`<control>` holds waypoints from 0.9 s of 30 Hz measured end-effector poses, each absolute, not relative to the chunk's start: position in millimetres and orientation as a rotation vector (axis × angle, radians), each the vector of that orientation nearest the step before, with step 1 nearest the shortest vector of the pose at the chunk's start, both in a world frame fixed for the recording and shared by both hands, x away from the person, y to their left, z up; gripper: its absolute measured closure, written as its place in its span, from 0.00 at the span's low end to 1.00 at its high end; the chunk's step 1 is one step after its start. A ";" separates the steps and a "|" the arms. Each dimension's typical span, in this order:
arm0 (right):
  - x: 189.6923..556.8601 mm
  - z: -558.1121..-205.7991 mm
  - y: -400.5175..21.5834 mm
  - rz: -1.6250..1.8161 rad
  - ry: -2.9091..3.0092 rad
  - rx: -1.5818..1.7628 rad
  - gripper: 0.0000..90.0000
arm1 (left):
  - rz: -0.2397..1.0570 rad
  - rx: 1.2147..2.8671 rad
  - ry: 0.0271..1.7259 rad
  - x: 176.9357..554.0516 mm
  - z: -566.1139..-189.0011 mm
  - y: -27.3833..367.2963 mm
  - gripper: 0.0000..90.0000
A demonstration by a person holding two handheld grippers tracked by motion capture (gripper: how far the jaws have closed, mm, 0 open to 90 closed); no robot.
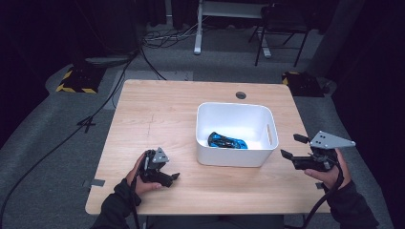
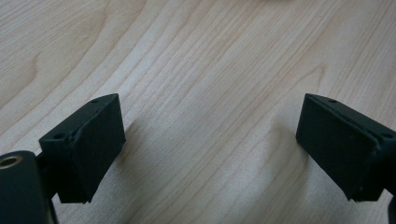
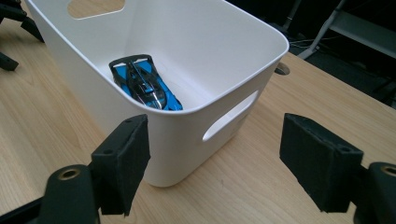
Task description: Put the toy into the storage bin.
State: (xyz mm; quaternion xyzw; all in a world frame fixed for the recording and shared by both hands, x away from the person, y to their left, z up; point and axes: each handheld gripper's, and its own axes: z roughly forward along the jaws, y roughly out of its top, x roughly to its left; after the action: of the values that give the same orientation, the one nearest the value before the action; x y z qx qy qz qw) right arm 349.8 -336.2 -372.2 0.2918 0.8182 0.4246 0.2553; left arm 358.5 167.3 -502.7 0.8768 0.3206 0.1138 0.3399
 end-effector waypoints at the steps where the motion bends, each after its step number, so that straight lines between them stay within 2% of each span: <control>1: 348.5 -373.4 -335.9 1.153 2.219 0.802 0.28 | 0.296 2.282 0.834 358.5 -502.7 167.3 0.09; 27: 348.0 -422.7 -346.2 1.027 2.290 0.867 0.27 | 0.296 2.282 0.834 358.5 -502.7 167.3 0.09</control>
State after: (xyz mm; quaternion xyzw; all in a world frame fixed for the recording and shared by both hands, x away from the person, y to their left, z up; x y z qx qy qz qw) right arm 348.0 -346.2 -422.7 0.3168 0.8371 0.3753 0.2411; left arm 358.5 167.3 -502.7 0.8768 0.3206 0.1137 0.3399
